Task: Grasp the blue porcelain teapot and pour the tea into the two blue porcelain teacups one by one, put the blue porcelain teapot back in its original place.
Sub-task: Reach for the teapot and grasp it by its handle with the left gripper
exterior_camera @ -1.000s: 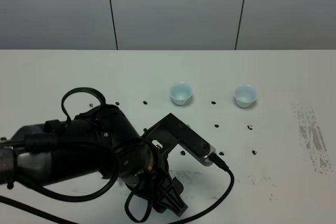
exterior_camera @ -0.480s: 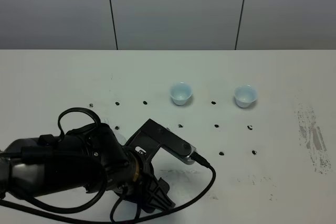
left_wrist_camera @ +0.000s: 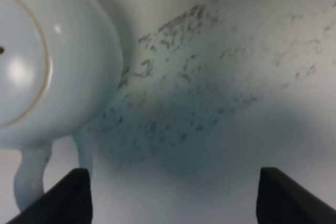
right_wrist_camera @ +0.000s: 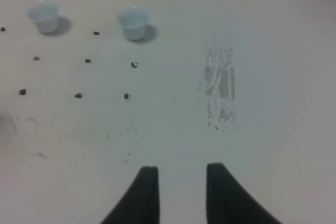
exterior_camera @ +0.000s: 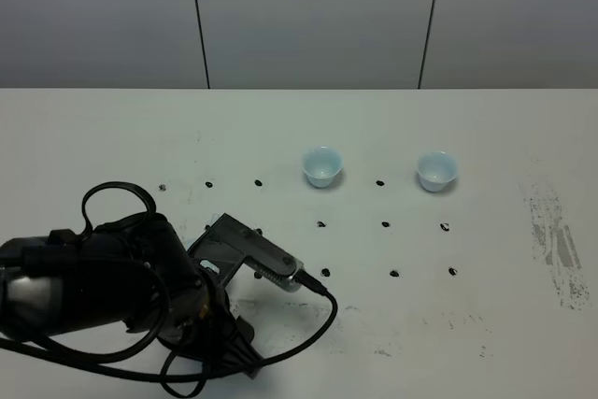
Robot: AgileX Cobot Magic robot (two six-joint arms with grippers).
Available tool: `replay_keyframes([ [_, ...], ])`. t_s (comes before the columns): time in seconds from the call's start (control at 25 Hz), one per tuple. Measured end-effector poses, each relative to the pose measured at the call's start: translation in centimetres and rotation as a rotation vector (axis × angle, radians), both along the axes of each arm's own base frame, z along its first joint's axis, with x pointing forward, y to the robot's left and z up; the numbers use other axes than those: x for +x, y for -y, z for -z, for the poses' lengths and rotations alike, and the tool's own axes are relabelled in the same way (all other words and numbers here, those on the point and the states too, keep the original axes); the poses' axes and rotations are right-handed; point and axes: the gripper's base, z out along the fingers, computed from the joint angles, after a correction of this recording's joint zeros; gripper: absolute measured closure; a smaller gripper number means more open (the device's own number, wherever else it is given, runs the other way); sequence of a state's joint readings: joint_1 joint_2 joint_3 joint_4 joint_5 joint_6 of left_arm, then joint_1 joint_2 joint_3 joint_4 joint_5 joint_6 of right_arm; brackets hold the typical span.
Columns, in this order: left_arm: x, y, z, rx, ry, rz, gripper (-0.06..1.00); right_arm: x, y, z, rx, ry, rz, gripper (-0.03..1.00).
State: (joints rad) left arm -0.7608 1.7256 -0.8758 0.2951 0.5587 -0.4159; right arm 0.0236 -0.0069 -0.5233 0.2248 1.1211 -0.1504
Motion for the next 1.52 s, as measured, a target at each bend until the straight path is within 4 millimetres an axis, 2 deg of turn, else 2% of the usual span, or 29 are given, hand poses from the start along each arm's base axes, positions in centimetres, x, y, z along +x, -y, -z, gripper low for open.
replay_keyframes([
  [0.32, -0.6, -0.9, -0.3, 0.104, -0.062, 0.1, 0.28, 0.0, -0.2, 0.0, 0.017, 0.001, -0.011, 0.76],
  [0.6, -1.8, -1.4, -4.3, 0.008, -0.014, 0.067, 0.28, 0.0, -0.2, -0.1, 0.021, 0.002, -0.014, 0.76],
  [0.76, -1.7, -3.1, -6.1, -0.01, -0.002, 0.002, 0.28, 0.0, -0.2, -0.1, 0.023, 0.002, -0.015, 0.76],
  [1.0, 0.1, -5.7, -6.3, -0.017, 0.013, -0.1, 0.28, 0.0, -0.2, -0.1, 0.023, 0.002, -0.015, 0.76],
  [1.2, 0.7, -5.1, -6.0, -0.102, 0.029, -0.079, 0.28, 0.0, -0.2, -0.1, 0.023, 0.002, -0.015, 0.76],
  [1.52, 2.1, -4.7, -3.3, -0.097, -0.043, -0.115, 0.28, 0.0, -0.2, -0.1, 0.024, 0.002, -0.016, 0.76],
])
